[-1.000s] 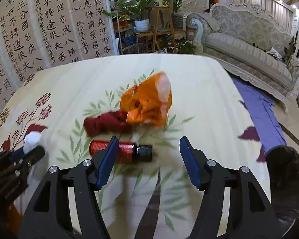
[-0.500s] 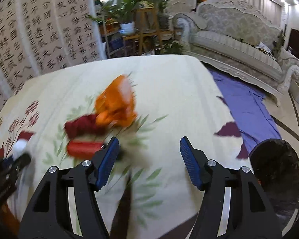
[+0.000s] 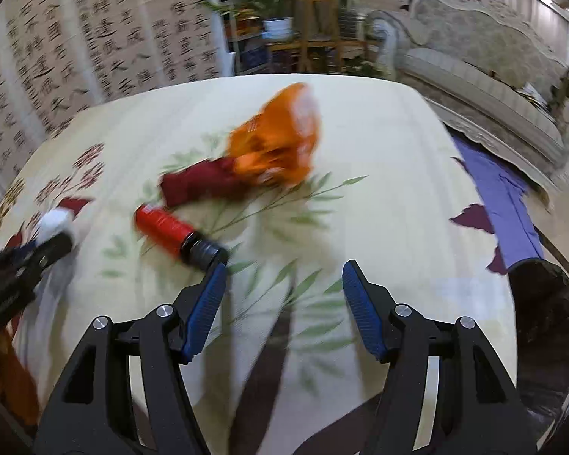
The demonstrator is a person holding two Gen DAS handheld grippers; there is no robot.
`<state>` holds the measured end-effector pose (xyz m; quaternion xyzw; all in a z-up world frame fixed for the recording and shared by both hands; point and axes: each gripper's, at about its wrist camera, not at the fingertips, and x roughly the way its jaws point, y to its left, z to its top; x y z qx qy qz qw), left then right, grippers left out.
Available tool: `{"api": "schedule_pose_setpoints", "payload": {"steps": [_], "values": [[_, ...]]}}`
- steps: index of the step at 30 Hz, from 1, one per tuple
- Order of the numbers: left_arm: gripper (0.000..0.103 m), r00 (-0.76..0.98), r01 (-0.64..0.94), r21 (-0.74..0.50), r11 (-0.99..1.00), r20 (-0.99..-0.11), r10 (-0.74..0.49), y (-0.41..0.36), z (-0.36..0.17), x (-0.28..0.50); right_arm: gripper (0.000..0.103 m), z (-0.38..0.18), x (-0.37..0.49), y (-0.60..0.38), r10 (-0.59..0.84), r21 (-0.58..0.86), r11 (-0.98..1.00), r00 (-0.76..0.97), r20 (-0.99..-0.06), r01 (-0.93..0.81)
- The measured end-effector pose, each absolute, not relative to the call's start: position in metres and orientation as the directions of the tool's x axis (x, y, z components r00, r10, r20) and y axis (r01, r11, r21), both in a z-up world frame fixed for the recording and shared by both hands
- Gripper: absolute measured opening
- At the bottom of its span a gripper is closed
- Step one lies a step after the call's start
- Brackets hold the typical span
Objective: Collect trash
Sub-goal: 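Grasp the red can with the right gripper while the left holds the tissue, then carry the tissue and red can over the bin and open both grippers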
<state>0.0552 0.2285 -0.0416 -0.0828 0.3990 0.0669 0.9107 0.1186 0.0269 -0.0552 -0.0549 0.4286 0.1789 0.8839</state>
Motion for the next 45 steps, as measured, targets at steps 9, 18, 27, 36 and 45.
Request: {"api": "schedule_pose_setpoints", "payload": {"steps": [9,18,27,36,45], "values": [[0.034,0.67,-0.239,-0.086,0.967,-0.735,0.1,0.247,-0.04,0.044,0.061,-0.032,0.116,0.052,0.374,0.078,0.878,0.575,-0.727,-0.473],[0.034,0.665,-0.263,-0.087,0.961,-0.738,0.115,0.258,-0.042,0.04,0.045,-0.053,0.127,0.094,0.38,0.032,0.827,0.516,-0.768,-0.562],[0.034,0.67,-0.251,-0.088,0.964,-0.735,0.107,0.257,-0.041,0.042,0.025,-0.055,0.121,0.087,0.379,0.043,0.831,0.509,-0.773,-0.555],[0.033,0.695,-0.207,-0.098,0.973,-0.715,0.076,0.237,-0.036,0.037,0.023,-0.051,0.098,0.054,0.365,0.058,0.864,0.542,-0.756,-0.501],[0.033,0.72,-0.113,-0.106,0.988,-0.694,0.008,0.188,-0.029,0.032,0.023,-0.048,0.078,0.0,0.323,0.075,0.911,0.589,-0.741,-0.405]]}}
